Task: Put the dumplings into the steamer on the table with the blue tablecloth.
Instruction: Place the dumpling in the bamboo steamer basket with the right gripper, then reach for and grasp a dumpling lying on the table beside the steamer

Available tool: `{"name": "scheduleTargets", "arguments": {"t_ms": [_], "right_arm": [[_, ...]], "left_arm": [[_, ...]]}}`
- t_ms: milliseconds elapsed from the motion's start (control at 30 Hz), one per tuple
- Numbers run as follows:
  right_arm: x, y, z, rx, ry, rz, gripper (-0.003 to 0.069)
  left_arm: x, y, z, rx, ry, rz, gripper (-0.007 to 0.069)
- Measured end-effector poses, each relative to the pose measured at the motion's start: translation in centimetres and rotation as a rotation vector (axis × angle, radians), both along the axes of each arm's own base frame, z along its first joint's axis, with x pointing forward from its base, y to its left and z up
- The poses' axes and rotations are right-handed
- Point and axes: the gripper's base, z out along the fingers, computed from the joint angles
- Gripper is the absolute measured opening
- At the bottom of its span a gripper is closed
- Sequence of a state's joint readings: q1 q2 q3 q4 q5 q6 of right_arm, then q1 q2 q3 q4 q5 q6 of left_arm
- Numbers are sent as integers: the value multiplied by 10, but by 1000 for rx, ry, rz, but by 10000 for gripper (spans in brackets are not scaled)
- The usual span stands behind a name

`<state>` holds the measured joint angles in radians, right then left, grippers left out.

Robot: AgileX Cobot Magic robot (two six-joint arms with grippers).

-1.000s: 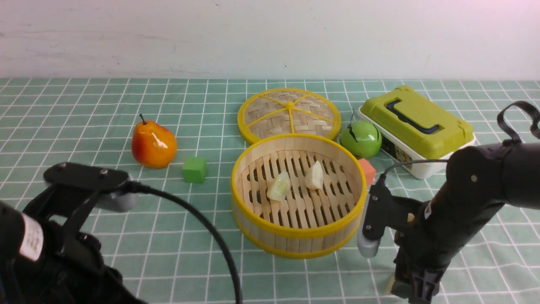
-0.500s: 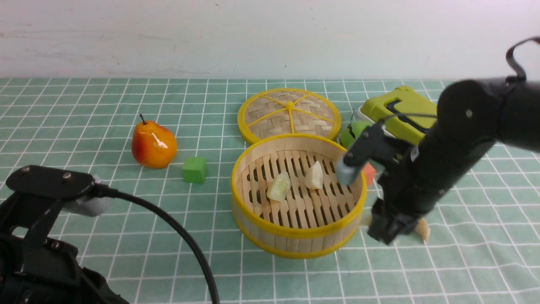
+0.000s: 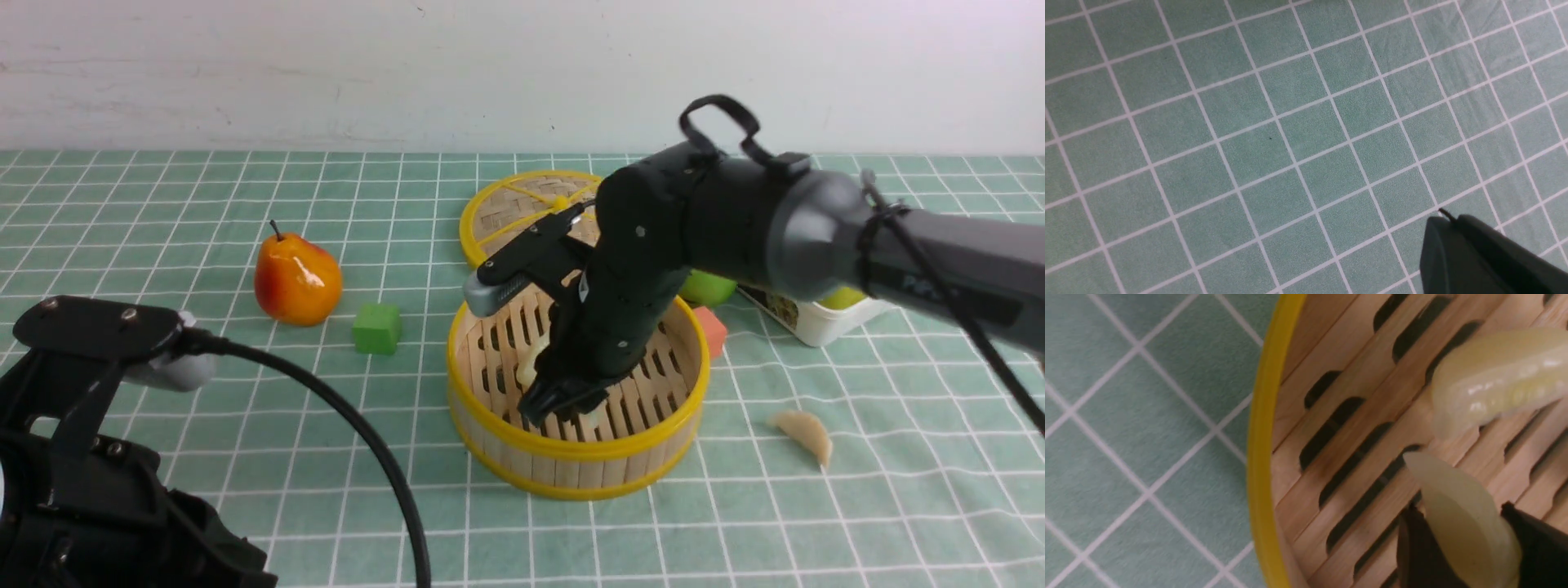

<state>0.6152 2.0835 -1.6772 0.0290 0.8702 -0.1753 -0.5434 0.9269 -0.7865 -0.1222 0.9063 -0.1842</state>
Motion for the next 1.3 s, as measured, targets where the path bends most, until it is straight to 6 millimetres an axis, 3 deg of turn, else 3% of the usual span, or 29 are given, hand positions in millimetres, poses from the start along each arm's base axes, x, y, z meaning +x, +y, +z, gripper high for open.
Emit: {"name": "scheduleTargets", "arguments": {"t_ms": [100,167,300,367,500,567,633,767,867,1133,1233,1300], "right_arm": [[5,3,-12,-24,5,-31,272],[6,3,-15,-23,11,-56,338],[5,2,-5,-27,32,-93,489],[0,-3,10,-44,50,-91,554],[-12,-25,46,-81,77,-65,594],[-18,-54,65,-92,91,-85,580],[-16,-84,65,-94,104,-134,556],[-2,-139,44,-80,108,-255,519],[7,-164,21,-64,108,-302,502],[27,-169,-46,-99,165,-288,486],[28,-169,-47,-106,164,-296,454],[27,-168,-47,-107,173,-319,351]], "left_arm": [[0,0,0,7,1,-1,15],[0,1,0,8,1,-1,17],[0,1,-1,12,3,-2,22],[0,1,-1,14,4,-2,24],[-1,1,-1,19,9,-3,27],[-1,1,-1,20,11,-3,28],[-1,1,-1,21,10,-3,29],[-1,2,-1,22,11,-3,35],[-1,2,-1,22,11,-3,39],[-1,2,-1,22,11,-3,39],[-1,1,-1,20,12,-3,39],[-1,1,-1,20,14,-3,40]]}}
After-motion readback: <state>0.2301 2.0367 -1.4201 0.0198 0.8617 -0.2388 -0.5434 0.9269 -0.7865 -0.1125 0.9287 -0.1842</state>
